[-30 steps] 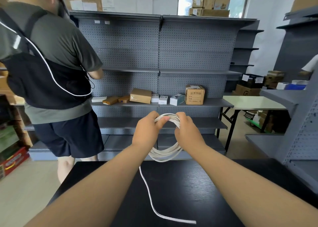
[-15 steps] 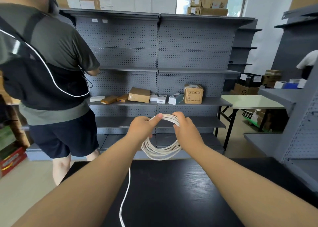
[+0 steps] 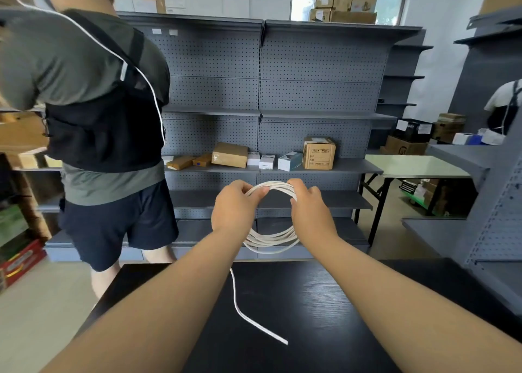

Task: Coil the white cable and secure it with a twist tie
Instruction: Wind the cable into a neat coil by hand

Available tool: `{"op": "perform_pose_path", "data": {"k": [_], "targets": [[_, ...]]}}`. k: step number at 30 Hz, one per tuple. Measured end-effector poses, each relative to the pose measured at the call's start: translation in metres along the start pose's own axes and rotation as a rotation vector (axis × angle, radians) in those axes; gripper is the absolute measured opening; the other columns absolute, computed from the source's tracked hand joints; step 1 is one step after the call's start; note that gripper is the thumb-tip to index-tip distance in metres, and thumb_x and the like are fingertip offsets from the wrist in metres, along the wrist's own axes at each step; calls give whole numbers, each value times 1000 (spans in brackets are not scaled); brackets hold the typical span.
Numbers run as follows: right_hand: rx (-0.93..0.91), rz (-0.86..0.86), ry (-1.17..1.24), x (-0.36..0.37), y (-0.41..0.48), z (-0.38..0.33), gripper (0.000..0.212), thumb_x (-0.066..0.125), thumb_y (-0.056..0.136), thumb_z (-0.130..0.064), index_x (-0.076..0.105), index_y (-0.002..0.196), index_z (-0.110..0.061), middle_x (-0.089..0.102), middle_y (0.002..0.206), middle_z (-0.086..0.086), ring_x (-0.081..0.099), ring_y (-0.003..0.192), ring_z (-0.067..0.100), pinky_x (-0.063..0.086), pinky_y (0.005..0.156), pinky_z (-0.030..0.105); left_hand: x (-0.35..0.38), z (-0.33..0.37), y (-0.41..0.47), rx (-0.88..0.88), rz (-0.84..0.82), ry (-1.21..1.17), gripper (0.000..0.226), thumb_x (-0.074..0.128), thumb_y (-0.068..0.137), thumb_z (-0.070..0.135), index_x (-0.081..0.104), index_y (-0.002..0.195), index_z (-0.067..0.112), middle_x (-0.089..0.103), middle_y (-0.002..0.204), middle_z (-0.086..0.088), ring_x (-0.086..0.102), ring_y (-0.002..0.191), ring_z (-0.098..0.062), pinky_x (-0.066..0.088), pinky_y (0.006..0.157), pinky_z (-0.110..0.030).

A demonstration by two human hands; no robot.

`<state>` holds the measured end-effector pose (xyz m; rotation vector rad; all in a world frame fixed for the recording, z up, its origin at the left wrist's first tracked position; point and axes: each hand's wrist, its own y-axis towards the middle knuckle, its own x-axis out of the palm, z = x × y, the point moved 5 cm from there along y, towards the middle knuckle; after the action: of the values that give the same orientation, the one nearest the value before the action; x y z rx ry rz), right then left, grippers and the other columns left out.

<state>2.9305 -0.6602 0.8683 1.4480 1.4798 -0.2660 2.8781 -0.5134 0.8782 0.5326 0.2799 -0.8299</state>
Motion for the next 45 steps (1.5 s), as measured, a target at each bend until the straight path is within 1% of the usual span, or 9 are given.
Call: {"op": "perform_pose_path", "data": {"k": [6,11,15,19,24,29,35,40,45], "targets": [[43,13,123,-1,-3,-5,28,37,98,-14,40,125,-23,41,97,9,47,73,30,42,66,37,6,-6,-17,9,132,3,32,44,87,60,51,91,28,61,88,5,58,79,-19,38,58,-31],[167,48,254,-2,0,8,29,38,98,-14,40,126,-22,44,100,12,40,64,14,35,65,32,10,-16,-19,-21,80,6,35,39,91,58,50,108,30,65,96,1,59,89,-26,48,72,-38],[330,33,367,6,0,16,30,38,98,-13,38,126,-22,51,105,16,49,75,26,37,64,33,12,-13,-18,15,91,-45,32,43,93,48,49,115,26,65,99,-3,59,91,-27,44,71,-36],[353,18,430,16,-3,14,32,41,96,-11,34,125,-22,54,106,16,52,80,28,39,63,32,9,-11,-16,117,100,19,24,44,96,37,46,113,21,60,99,-6,56,87,-28,45,72,-39],[303,-27,348,18,-3,9,41,41,91,-3,28,127,-17,55,99,13,50,73,24,33,50,29,5,-10,-14,216,87,94,22,40,98,26,46,114,12,55,96,-11,50,83,-30,36,65,-35],[156,-19,192,8,0,0,52,45,86,0,26,131,-17,48,111,13,47,77,25,37,64,33,2,-6,-8,272,29,122,20,39,98,23,47,114,14,53,97,-8,43,78,-25,33,66,-33],[-7,-87,-70,7,1,-9,66,41,84,4,16,138,-24,37,118,13,53,81,36,39,63,36,3,5,-6,402,-84,384,21,34,99,30,42,111,15,47,92,-7,52,77,-38,40,63,-40],[20,-103,-122,12,1,-5,57,42,83,8,20,129,-17,36,113,14,46,63,29,36,57,36,3,10,-1,463,-117,513,22,37,98,28,40,115,15,51,100,-11,50,72,-35,40,59,-40],[92,-124,20,15,3,-1,45,41,87,5,27,124,-16,37,110,14,41,60,21,33,54,32,0,4,1,395,-87,391,29,50,93,27,46,118,15,58,105,-8,56,90,-31,37,66,-33]]}}
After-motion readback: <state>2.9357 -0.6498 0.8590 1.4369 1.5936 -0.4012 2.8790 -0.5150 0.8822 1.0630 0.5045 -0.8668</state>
